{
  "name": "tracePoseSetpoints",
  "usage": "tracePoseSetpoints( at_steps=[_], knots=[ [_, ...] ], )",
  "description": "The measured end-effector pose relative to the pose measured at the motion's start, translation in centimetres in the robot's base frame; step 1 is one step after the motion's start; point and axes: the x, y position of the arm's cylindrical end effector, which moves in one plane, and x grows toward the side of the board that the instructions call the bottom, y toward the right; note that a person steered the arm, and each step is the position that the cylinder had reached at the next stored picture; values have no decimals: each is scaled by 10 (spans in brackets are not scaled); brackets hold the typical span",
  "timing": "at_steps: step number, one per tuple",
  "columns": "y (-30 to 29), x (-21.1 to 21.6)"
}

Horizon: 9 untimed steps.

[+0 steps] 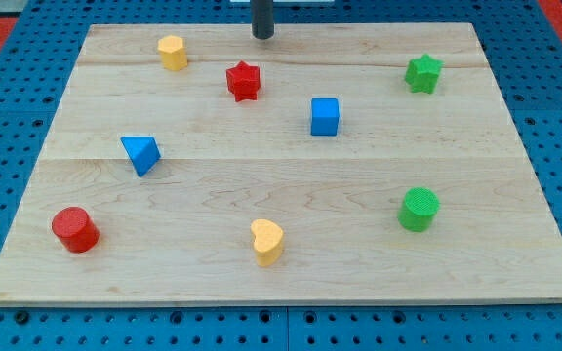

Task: Push the yellow heart down a bit

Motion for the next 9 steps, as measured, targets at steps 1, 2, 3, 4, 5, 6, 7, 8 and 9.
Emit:
tracePoseSetpoints(
  at_steps=[1, 2, 3, 4, 5, 6, 7, 8, 9],
  knots=[
    [5, 5],
    [15, 5],
    [19, 8],
    [21, 20],
    [17, 40],
    [5, 57],
    [22, 60],
    [42, 61],
    [42, 72]
  ],
)
